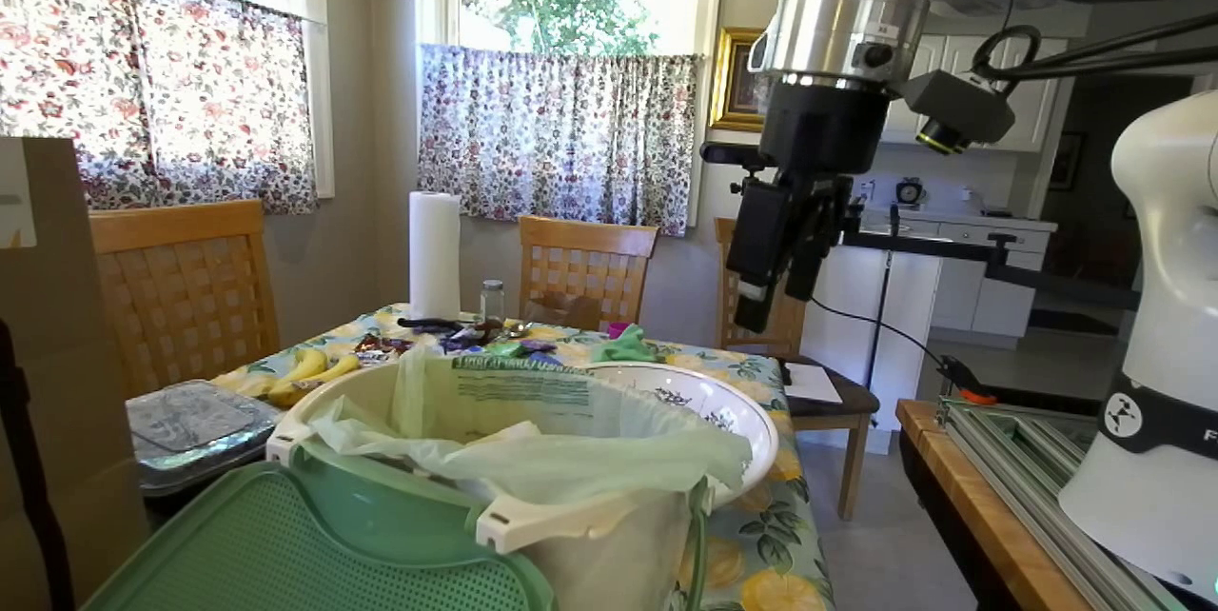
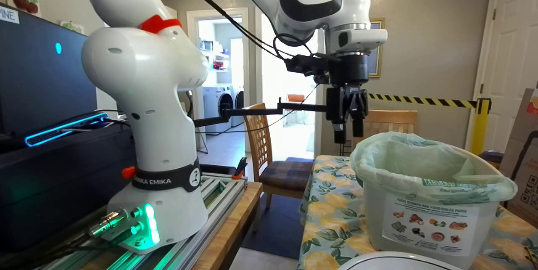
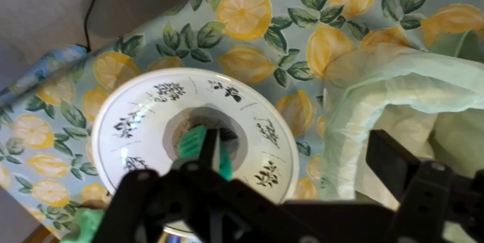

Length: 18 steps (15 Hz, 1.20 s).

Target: Stir in the bowl, then remove the sponge from the bowl

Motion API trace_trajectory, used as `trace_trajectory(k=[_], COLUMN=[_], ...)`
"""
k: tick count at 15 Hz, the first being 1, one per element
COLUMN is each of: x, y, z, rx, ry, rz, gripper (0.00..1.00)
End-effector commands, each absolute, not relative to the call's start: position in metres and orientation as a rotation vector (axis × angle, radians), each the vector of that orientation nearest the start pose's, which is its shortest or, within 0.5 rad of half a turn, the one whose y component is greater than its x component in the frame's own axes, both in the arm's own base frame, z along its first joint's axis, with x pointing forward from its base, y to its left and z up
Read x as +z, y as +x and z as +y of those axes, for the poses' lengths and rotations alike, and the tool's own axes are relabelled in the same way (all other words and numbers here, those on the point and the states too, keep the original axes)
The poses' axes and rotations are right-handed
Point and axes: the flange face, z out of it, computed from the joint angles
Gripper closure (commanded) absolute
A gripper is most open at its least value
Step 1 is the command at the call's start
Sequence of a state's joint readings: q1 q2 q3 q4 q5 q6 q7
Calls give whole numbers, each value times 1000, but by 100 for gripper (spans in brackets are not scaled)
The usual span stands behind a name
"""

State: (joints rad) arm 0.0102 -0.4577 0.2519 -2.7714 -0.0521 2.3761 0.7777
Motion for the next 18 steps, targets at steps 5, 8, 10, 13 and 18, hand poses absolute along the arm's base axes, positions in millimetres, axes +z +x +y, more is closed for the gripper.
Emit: trace_trajectory(k=[5,8,10,13,18], x=[308,290,268,236,221], y=[373,380,383,386,384], z=[3,-16,-25,-40,-45], rx=[-114,-127,-83,-64,-22], ry=[-3119,-3172,-3167,-3146,-3141], rz=[1165,1003,844,646,622], gripper=[0,0,0,0,0])
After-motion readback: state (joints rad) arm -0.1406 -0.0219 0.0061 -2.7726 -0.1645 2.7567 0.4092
